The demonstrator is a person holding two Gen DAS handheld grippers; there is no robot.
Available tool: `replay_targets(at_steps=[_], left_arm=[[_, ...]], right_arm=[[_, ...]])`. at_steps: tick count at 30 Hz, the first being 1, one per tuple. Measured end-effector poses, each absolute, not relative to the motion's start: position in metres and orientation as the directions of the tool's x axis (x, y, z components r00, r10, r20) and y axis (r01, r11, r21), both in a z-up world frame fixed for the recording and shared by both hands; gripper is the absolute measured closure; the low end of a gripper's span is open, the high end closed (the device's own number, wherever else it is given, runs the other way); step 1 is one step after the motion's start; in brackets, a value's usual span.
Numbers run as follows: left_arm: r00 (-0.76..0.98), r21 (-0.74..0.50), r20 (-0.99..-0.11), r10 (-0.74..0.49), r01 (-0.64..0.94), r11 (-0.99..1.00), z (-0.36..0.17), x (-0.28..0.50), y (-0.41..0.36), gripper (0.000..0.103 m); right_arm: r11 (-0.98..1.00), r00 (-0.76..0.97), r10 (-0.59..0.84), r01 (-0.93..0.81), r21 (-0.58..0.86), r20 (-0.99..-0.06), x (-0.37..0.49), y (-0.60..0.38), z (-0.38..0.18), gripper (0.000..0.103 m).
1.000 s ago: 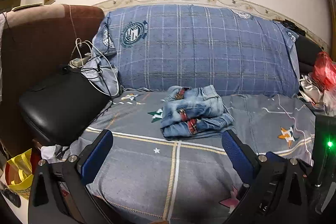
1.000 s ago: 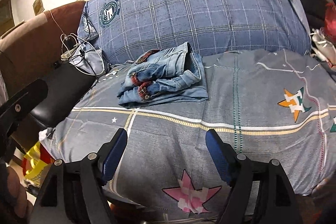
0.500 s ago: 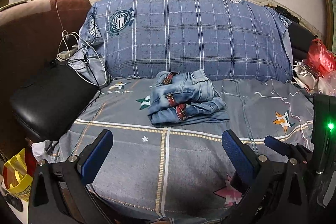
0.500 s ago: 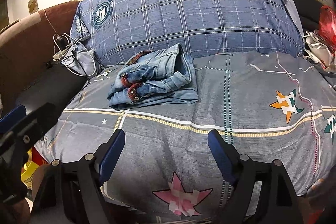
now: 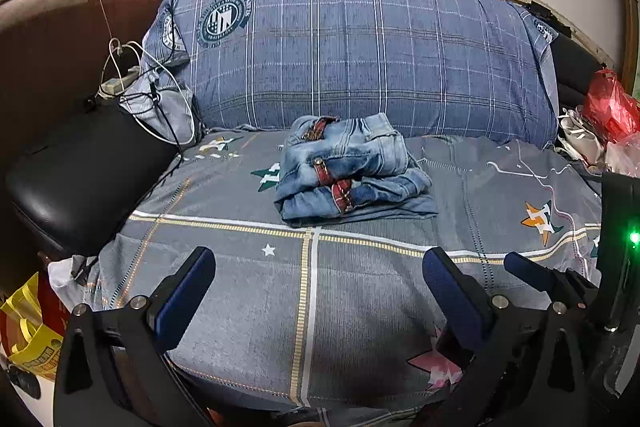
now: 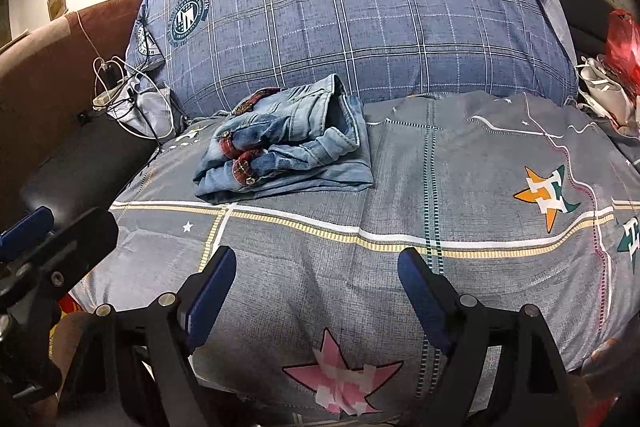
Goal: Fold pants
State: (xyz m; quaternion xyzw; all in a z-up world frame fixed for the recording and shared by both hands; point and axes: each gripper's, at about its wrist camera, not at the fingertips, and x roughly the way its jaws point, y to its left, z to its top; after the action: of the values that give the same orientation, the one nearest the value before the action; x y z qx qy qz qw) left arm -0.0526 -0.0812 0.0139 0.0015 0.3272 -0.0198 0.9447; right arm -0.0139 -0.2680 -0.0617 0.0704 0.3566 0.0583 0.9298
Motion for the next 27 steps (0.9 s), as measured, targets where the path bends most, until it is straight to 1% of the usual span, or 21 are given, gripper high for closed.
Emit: replay_targets(at_steps=[16,27], left_arm=[[0.739,-0.045,-0.671,-0.063,0.044,0.998,-0.006,-0.034,-0.075,0.0],[0.707,-0.058,-0.704,-0.063,0.031,0.998,-0.022,-0.018,-0.067,0.0]], right_arm=[[0.993,0.728,0.11,-0.052,0.105,-0.677,-0.002,-0.262,-0.074,0.014],[0.994,0.702,0.105,-0.05,0.098,-0.704,0.011,-0.259,-0.087,0.014]])
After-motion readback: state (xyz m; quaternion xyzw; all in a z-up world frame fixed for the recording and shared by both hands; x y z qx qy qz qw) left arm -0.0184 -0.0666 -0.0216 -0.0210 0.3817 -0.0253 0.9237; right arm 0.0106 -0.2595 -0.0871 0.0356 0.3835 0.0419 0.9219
